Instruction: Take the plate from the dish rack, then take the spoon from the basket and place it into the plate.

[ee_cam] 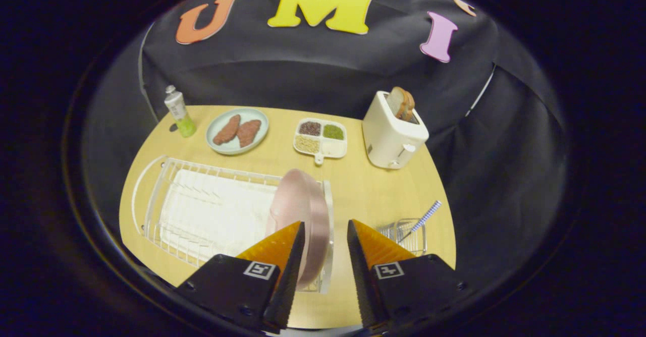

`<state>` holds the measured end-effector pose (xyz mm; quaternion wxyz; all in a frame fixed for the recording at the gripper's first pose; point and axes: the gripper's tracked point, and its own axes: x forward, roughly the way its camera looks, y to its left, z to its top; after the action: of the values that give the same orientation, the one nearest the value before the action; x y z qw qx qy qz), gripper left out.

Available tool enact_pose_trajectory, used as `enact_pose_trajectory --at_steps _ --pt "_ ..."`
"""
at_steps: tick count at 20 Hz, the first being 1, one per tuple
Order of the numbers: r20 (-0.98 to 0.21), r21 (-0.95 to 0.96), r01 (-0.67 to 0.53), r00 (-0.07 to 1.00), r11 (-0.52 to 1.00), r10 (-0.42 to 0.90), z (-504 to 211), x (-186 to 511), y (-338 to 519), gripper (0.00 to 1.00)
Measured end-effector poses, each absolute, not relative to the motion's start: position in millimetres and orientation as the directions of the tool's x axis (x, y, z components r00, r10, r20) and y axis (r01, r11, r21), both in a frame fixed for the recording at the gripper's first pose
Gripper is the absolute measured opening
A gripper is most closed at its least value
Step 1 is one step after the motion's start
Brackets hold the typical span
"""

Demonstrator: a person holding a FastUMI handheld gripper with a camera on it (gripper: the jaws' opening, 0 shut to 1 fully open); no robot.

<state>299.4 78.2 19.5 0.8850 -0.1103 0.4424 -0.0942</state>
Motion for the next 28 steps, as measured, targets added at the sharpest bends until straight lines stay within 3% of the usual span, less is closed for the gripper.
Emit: enact_pose_trajectory --at_steps 6,12,19,28 --pt "-0.823 -0.317 0.064 0.477 0.946 -0.309 3 310 85 0.31" --pt "-0.779 -0.387 0.108 0.492 0.916 -0.388 12 306 98 0.19" --pt "-0.630 -0.477 0.235 0.581 0.847 -0.516 45 297 112 0.17" --pt "-0.588 -0.313 0.079 0.766 0.946 -0.259 89 216 121 0.17"
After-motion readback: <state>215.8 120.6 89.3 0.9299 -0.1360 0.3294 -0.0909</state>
